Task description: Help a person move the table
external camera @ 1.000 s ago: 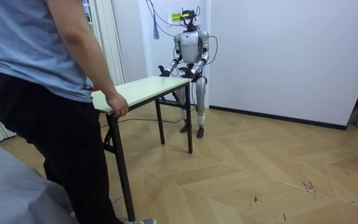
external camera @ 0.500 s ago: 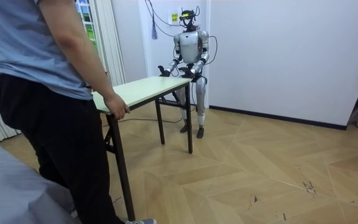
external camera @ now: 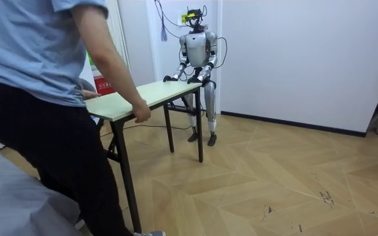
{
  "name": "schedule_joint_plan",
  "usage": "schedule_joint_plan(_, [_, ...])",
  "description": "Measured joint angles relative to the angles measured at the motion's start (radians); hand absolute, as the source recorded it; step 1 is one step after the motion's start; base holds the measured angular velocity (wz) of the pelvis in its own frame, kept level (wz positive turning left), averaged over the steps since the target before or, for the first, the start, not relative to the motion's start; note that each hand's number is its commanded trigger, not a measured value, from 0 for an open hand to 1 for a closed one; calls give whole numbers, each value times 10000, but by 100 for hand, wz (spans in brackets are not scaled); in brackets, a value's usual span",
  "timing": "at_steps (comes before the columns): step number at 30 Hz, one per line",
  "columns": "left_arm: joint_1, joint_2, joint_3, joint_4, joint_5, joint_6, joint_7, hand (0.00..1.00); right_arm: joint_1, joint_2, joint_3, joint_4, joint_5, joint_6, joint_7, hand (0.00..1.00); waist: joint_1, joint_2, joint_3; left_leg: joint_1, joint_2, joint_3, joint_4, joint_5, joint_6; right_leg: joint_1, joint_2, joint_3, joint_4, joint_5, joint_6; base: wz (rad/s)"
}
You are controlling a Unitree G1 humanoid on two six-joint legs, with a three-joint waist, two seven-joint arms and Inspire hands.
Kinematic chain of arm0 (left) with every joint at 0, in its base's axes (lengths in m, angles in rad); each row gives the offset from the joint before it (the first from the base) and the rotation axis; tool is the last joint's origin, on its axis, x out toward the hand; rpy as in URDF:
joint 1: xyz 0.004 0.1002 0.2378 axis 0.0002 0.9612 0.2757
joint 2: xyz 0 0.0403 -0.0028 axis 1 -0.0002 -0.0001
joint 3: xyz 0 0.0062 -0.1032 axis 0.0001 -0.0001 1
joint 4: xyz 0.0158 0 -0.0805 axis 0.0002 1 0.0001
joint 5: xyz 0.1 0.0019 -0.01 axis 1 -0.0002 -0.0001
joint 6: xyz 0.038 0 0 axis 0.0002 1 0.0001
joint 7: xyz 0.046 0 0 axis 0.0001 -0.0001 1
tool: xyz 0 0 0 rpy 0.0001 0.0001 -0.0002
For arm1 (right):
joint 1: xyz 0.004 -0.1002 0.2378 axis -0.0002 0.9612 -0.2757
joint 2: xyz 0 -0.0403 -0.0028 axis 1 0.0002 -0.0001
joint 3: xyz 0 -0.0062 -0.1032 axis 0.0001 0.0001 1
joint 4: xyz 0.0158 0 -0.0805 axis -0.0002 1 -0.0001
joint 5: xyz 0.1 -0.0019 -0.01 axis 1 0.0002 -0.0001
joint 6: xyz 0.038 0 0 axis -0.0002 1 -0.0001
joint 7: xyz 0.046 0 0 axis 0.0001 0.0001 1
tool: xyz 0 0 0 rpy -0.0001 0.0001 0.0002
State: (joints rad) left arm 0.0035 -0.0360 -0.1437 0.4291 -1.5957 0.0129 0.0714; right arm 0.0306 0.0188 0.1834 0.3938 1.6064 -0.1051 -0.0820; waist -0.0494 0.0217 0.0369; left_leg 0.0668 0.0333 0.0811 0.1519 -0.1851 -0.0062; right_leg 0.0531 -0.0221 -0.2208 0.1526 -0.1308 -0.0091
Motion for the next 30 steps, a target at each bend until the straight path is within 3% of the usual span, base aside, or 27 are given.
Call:
schedule_joint_plan(8, [15, -45, 36, 3, 197, 12, 17, 100, 12, 35, -101, 0, -41, 102, -72, 100, 95, -80, 2, 7, -133, -14, 5, -1, 2, -16, -44, -45, 1, -3, 4, -4])
schedule_joint_plan(21, [204, -61, 104, -122, 285, -19, 55, 100, 18, -8, -87, -136, -65, 271, -375, 100, 68, -36, -32, 8, -113, 137, 13, -1, 2, -16, -30, -47, 1, -4, 5, -1])
schedule_joint_plan(26, [1028, -217, 112, -1201, 644, -7, 61, 100, 627, -81, -72, -1062, -258, 431, -376, 100, 94, -2, -53, -9, -108, 246, 26, 0, 2, -33, -32, -28, 0, -4, 5, -2])
schedule_joint_plan(30, [1315, -223, 56, -1713, 894, 32, 40, 100, 978, -82, -54, -1570, -283, 413, -376, 100, 165, 6, -60, -20, -109, 230, 38, 0, 2, -19, -21, -47, 2, -4, 5, 3])
